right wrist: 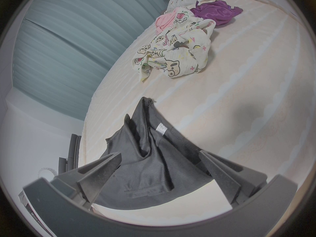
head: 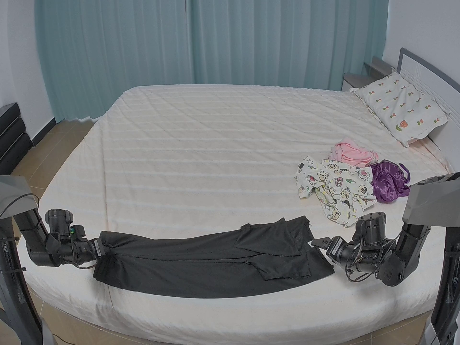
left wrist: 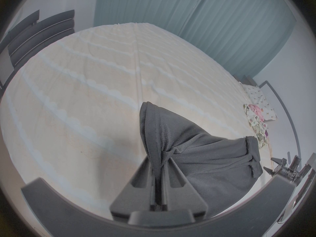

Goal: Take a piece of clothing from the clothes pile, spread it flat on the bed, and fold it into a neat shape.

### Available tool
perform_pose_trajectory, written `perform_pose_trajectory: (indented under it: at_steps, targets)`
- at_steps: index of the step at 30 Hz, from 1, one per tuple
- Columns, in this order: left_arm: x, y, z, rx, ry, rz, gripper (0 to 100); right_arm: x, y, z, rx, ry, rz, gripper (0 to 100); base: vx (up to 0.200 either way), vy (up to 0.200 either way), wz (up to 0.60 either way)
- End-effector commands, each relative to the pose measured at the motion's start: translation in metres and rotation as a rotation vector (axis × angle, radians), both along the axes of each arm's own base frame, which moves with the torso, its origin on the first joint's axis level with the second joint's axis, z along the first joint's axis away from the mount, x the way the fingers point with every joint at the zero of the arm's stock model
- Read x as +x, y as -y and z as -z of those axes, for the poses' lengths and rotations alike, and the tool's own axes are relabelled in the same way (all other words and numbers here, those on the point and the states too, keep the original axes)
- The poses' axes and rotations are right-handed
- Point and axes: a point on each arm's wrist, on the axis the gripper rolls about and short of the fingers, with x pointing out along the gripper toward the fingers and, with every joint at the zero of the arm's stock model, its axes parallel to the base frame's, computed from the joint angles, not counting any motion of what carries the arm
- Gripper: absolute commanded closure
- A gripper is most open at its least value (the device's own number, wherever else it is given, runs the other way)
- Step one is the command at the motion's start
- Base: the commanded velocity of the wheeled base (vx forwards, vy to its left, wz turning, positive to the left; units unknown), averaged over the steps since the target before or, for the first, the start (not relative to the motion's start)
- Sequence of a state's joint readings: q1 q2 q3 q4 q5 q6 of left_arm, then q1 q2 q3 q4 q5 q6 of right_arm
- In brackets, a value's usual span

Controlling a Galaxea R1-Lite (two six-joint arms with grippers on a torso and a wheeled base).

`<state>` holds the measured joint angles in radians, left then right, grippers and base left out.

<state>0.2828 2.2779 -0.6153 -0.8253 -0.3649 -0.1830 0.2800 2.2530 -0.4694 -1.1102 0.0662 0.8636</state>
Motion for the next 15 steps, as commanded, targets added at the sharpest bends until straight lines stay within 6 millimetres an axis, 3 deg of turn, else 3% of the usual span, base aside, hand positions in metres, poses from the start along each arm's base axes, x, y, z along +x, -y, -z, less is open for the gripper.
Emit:
perform_pose_trajectory:
  at_steps: [1,8,15]
  targets:
    - [-0.004,-0.015,-0.018,0.003,0.044,-0.039,100,0.0,0.0,0.001,-0.001,-0.001,0.001,0,0.0,0.0,0.0]
    - [-0.011,-0.037,-0.027,-0.023,0.051,-0.083,100,0.0,0.0,0.001,0.001,-0.002,0.001,0,0.0,0.0,0.0]
    - [-0.017,-0.048,-0.021,-0.007,0.02,-0.092,100,0.0,0.0,0.002,0.001,-0.005,0.001,0,0.0,0.0,0.0]
